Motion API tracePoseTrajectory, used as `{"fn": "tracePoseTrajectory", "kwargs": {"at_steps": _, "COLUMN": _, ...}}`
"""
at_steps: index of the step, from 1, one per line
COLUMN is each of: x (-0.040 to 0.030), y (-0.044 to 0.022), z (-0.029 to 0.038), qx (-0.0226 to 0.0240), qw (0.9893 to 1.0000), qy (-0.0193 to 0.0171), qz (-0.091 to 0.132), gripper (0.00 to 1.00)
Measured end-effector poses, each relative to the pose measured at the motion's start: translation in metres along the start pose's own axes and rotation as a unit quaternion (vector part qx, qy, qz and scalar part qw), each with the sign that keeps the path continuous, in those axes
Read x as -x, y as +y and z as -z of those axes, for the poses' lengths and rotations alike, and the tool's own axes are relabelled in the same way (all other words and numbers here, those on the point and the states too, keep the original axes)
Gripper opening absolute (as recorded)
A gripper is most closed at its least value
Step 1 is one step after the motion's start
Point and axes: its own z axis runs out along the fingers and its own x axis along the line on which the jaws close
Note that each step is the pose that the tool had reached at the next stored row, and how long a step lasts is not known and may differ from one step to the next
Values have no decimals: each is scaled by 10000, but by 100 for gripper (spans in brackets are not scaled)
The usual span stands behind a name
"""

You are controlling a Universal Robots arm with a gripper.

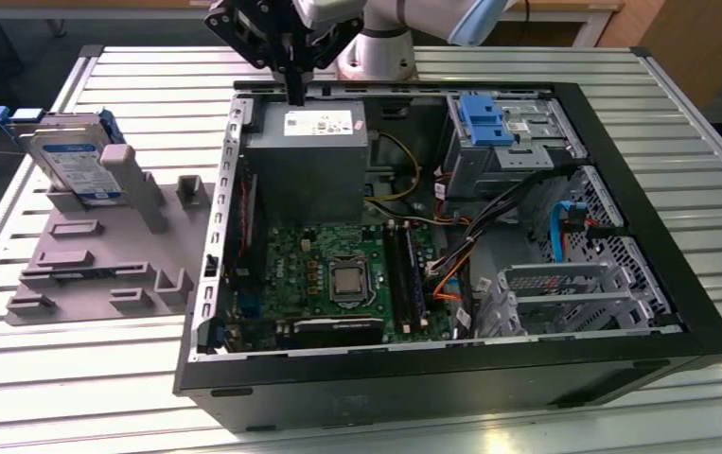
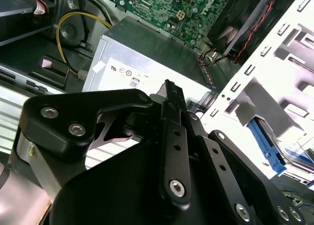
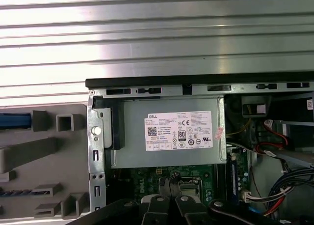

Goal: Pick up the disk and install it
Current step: 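Reach for the disk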

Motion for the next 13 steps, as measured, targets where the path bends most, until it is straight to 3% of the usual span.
{"fn": "tracePoseTrajectory", "kwargs": {"at_steps": 13, "x": -32, "y": -2, "z": -1, "qx": 0, "qw": 10000, "qy": 0, "qz": 0, "gripper": 11}}
